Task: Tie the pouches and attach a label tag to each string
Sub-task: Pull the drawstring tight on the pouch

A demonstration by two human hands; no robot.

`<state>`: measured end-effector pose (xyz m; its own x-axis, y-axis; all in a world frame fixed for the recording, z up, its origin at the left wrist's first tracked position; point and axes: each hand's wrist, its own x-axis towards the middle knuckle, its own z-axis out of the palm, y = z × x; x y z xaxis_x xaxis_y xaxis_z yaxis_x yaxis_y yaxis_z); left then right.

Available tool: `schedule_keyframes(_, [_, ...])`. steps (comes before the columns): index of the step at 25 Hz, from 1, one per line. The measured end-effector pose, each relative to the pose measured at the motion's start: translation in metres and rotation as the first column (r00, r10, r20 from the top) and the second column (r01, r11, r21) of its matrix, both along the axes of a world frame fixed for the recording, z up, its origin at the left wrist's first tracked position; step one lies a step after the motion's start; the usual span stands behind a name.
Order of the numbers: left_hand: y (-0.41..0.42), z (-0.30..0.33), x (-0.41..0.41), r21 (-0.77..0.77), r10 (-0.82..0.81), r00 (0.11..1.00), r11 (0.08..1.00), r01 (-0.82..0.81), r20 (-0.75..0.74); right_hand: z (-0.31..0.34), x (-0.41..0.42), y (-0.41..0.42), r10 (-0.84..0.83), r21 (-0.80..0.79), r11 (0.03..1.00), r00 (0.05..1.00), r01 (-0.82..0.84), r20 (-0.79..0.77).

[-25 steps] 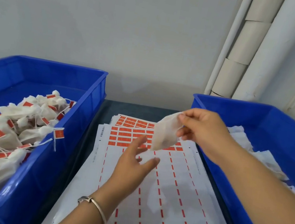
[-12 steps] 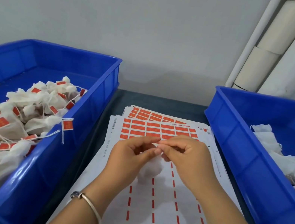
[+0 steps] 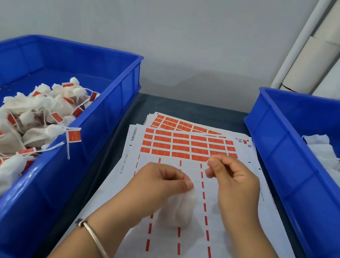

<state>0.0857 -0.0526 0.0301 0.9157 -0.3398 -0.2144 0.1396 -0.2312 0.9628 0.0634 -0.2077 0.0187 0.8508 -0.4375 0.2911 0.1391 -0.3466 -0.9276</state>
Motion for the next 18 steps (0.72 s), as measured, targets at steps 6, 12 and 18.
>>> schedule_keyframes(6, [0.001, 0.004, -0.003, -0.415, 0.045, 0.980, 0.901, -0.123, -0.192, -0.005, 0.000, 0.011, 0.061, 0.152, 0.988, 0.986, -0.038, -0.152])
schedule_keyframes(12, [0.003, 0.002, 0.000, -0.560, 0.118, 0.975, 0.803, -0.205, -0.187, -0.008, -0.009, 0.025, 0.435, -0.012, 0.888, 0.847, -0.461, -0.306])
schedule_keyframes(18, [0.004, 0.002, 0.001, -0.524, 0.171, 0.975, 0.823, -0.220, -0.142, -0.017, -0.006, 0.029, 0.402, -0.083, 0.888, 0.851, -0.452, -0.338])
